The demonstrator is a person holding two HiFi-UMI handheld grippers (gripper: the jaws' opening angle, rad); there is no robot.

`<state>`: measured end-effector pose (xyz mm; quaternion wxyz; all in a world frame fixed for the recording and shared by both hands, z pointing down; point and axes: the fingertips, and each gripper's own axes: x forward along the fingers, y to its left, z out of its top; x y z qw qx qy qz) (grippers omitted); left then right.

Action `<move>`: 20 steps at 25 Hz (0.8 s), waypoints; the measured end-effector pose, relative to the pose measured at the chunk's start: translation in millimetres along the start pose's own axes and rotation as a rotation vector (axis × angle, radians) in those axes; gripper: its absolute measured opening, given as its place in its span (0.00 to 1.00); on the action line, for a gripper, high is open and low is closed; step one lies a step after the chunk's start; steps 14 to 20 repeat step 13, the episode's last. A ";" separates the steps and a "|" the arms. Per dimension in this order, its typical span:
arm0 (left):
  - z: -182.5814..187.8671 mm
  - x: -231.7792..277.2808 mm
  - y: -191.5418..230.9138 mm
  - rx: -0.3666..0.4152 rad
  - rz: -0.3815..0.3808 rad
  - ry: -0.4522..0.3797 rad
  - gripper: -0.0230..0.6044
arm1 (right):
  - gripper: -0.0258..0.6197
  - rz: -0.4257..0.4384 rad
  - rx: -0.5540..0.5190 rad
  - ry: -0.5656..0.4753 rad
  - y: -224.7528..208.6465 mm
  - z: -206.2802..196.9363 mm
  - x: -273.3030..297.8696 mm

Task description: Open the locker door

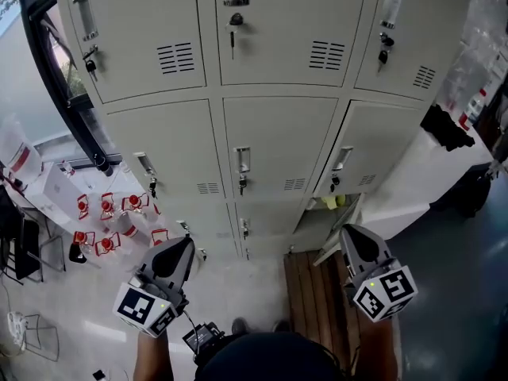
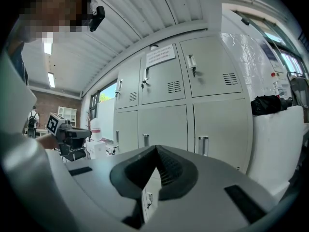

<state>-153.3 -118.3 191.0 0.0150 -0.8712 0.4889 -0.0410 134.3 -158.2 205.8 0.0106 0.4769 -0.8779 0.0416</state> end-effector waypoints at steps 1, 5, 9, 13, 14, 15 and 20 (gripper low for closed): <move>1.5 -2.0 -2.2 0.000 -0.006 -0.001 0.06 | 0.09 -0.003 -0.002 -0.003 2.4 2.0 -3.6; 5.0 0.6 -11.4 0.006 -0.013 0.005 0.06 | 0.09 -0.006 -0.004 -0.012 -1.3 4.7 -10.3; 10.0 -5.8 -18.7 -0.001 -0.021 0.004 0.06 | 0.09 -0.026 0.003 -0.008 0.8 9.5 -22.6; 6.0 -22.3 -23.2 0.002 -0.035 -0.004 0.06 | 0.09 -0.025 -0.010 -0.012 14.0 5.9 -35.9; 6.0 -22.3 -23.2 0.002 -0.035 -0.004 0.06 | 0.09 -0.025 -0.010 -0.012 14.0 5.9 -35.9; 6.0 -22.3 -23.2 0.002 -0.035 -0.004 0.06 | 0.09 -0.025 -0.010 -0.012 14.0 5.9 -35.9; 6.0 -22.3 -23.2 0.002 -0.035 -0.004 0.06 | 0.09 -0.025 -0.010 -0.012 14.0 5.9 -35.9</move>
